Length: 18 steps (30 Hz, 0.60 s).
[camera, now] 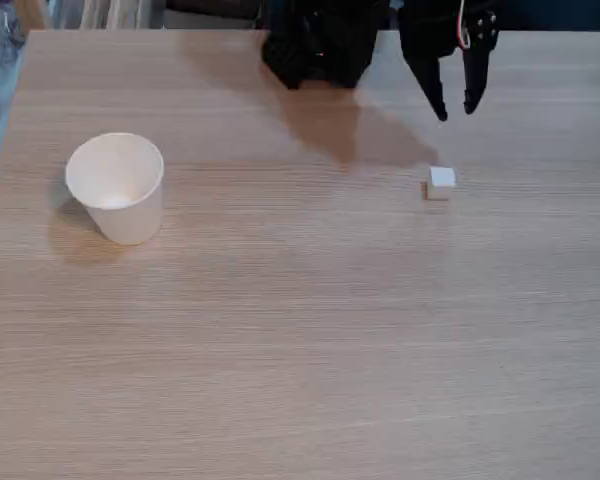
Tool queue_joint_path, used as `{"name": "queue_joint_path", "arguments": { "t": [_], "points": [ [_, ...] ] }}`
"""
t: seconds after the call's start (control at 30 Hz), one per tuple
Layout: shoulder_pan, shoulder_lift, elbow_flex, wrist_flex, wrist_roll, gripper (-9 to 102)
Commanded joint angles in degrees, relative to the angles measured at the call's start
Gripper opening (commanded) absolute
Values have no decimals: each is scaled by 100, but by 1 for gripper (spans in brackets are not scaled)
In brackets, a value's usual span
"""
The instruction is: Grasp a block and put it in the bin.
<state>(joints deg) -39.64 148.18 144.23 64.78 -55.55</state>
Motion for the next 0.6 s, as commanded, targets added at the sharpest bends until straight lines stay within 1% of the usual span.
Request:
{"name": "queue_joint_path", "arguments": {
  "t": [0.0, 0.13, 0.4, 0.57],
  "points": [
    [-70, 97, 229, -167, -70, 18],
    [-132, 35, 396, -185, -35, 19],
    [-149, -633, 193, -26, 79, 20],
    [-167, -826, 211, -325, 26, 20]
  ]
}}
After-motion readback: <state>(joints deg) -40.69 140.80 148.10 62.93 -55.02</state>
